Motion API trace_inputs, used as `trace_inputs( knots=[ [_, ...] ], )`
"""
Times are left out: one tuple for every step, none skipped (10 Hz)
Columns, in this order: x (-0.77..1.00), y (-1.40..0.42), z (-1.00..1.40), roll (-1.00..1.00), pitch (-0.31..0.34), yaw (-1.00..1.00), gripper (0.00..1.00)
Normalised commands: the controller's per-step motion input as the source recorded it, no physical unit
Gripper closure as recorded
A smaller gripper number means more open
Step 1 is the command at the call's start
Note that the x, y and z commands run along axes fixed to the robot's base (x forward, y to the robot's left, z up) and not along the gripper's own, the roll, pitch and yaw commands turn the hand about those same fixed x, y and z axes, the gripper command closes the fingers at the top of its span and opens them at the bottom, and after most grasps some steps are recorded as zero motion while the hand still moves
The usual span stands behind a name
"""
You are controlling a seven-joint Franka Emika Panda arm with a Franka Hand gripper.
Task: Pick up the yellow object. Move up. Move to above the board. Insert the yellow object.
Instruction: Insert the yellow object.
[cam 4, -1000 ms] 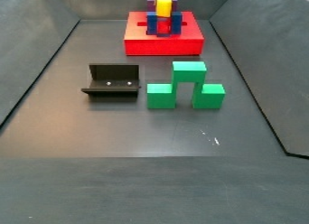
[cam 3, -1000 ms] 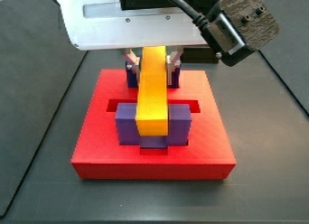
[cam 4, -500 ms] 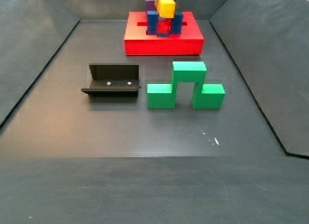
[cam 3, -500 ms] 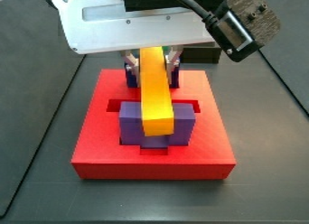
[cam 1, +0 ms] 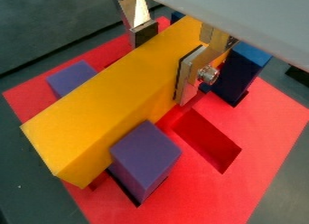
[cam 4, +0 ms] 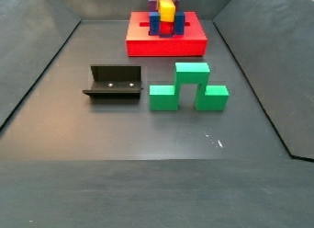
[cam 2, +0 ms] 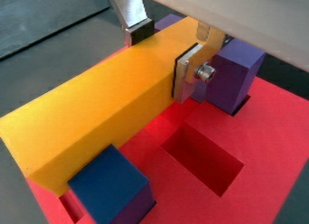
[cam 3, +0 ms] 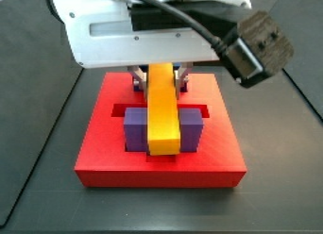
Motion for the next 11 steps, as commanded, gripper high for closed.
trace_inputs(
  knots=[
    [0.09,0.00,-0.30,0.03,0.047,-0.19,1.00],
    [0.01,0.06,-0.31,0.00,0.099,-0.25,1.00],
    [0.02,0.06,-0.23,0.00,0.109,-0.24,1.00],
    [0.03,0.01,-0.24,-0.01,0.113,-0.22,1.00],
    [0.06,0.01,-0.22,-0.03,0.120,-0.22,1.00],
    [0.09,0.00,-0.23,-0.02,0.114,-0.16,1.00],
    [0.06,0.00,-0.26,0.00,0.099,-0.07,1.00],
    [0.11,0.00,-0.28,0.00,0.104,0.00,1.00],
    [0.16,0.07,-0.30,0.00,0.101,0.00,1.00],
    [0.11,0.07,-0.29,0.00,0.091,0.01,1.00],
    [0.00,0.13,-0.16,-0.09,0.027,0.13,1.00]
  ],
)
